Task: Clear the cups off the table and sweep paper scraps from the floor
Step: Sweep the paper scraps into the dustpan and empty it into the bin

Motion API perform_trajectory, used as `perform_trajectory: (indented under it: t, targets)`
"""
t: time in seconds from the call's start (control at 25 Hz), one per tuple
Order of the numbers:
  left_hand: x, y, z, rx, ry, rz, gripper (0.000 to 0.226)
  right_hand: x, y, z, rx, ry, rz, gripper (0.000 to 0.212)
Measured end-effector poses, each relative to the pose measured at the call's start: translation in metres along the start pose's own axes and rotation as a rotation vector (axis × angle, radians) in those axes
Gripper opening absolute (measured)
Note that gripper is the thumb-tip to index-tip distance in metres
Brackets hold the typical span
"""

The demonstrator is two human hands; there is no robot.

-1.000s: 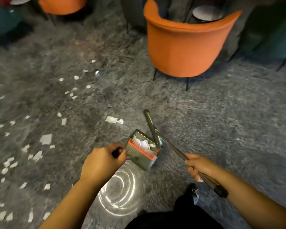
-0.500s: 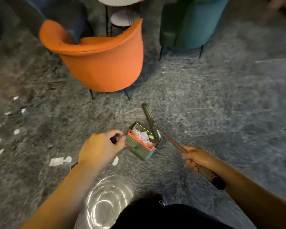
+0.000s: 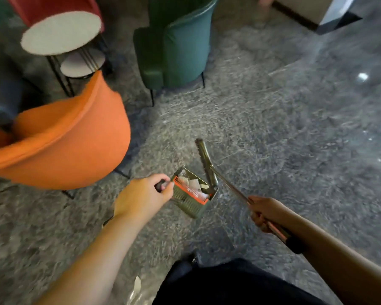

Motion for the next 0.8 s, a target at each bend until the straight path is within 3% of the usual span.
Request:
perform_trajectory:
  t: [0.24, 0.4, 0.8]
  targets:
    - [0.003, -0.083, 0.146, 0.141, 0.048, 0.054, 0.016, -0.074, 0.083, 0.04, -0.076, -0.047, 0.13, 0.031]
    - [0.015, -0.148, 0.25, 0.132, 0.051, 0.047, 0.018, -0.142, 0.168, 0.081, -0.073, -0.046, 0.191, 0.023]
    - [-0.003, -0.302, 0.496, 0.169, -0.021, 0.026, 0.021, -0.309, 0.397, 0.177, -0.098, -0.061, 0.246, 0.039]
Point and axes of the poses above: each hand's wrist, its own z-axis towards the middle knuckle, its own x-axis out of the palm, y = z × x, the point moved 5 cm from there along z, towards the middle knuckle, and after that the axes turned 4 degrees about y, right-handed, at the moved point
